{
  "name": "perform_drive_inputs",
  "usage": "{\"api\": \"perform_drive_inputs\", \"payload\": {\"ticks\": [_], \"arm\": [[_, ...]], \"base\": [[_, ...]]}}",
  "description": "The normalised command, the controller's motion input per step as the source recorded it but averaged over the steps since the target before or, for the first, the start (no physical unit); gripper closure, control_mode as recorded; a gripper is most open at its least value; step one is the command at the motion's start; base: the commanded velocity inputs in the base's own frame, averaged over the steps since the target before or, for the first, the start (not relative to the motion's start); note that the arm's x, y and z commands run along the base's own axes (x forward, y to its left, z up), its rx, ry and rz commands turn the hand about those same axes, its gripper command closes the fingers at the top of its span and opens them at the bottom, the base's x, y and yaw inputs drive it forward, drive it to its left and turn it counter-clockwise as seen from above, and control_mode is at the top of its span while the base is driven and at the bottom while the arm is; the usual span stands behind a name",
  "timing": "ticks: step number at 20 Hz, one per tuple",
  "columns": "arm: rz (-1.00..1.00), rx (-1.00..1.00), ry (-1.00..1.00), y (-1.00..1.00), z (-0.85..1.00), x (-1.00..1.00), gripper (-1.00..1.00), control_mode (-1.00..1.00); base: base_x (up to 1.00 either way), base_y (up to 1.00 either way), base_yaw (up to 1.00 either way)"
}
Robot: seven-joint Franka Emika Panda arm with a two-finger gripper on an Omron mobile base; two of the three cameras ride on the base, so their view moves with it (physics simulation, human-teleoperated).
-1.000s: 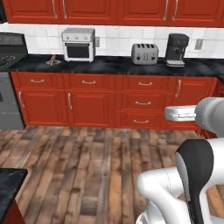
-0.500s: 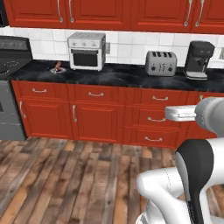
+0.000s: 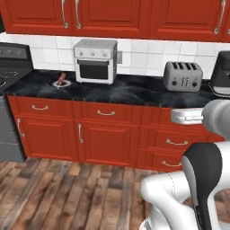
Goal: Place the cold items (broccoli and pear) from the fridge in one tupperware on the dining counter. Place the warm items (hot dog and kebab skewer) in the stove area in another tupperware.
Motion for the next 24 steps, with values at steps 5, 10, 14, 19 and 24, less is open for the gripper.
{"api": "perform_drive_inputs", "payload": {"ticks": [5,10,14,19,24], "arm": [[0.00,0.00,0.00,0.00,0.00,0.00,-1.00,1.00],[0.00,0.00,0.00,0.00,0.00,0.00,-1.00,1.00],[0.00,0.00,0.00,0.00,0.00,0.00,-1.00,1.00],[0.00,0.00,0.00,0.00,0.00,0.00,-1.00,1.00],[0.00,0.00,0.00,0.00,0.00,0.00,-1.00,1.00]], "base": [[0.86,0.85,-0.10],[0.65,1.00,-0.17],[0.49,1.00,-0.15],[0.45,1.00,-0.14],[0.64,1.00,-0.17]]}}
